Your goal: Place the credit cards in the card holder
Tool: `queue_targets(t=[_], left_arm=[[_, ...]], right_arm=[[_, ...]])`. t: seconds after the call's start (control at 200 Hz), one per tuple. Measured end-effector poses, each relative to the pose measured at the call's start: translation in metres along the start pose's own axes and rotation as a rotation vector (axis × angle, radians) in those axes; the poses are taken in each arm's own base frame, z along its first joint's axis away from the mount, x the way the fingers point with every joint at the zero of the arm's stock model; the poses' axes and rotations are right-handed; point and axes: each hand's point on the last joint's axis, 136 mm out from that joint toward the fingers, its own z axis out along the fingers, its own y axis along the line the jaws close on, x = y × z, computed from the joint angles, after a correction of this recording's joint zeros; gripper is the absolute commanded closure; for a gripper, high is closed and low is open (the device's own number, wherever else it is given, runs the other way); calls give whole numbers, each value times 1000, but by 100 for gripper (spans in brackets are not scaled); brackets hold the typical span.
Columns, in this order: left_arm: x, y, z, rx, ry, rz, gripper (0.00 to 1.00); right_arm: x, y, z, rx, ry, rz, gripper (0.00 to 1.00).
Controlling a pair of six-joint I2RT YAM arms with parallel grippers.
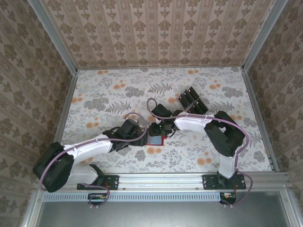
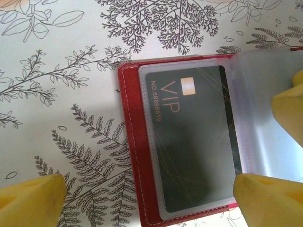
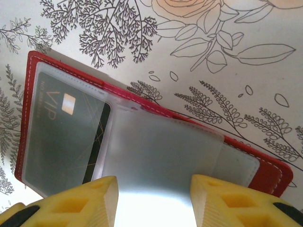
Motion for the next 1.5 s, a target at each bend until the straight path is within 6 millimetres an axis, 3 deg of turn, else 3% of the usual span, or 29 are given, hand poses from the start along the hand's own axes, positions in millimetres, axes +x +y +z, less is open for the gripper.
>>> queue_targets(t=[0.405,0.78,1.105,1.5], left_arm=[[2,-2,6,-9,5,15,0],[-7,16,3,-74,-30,-14,0],[-13,28,3,-93,-36,-47,0],[-9,33,5,-99,-27,-48,0]], right_arm=[[-6,10,1,-47,-9,42,53],[9,24,-46,-70,-103,99,55],[52,9,-30,14,-57,162,59],[58,3,-18,40,-39,186,60]])
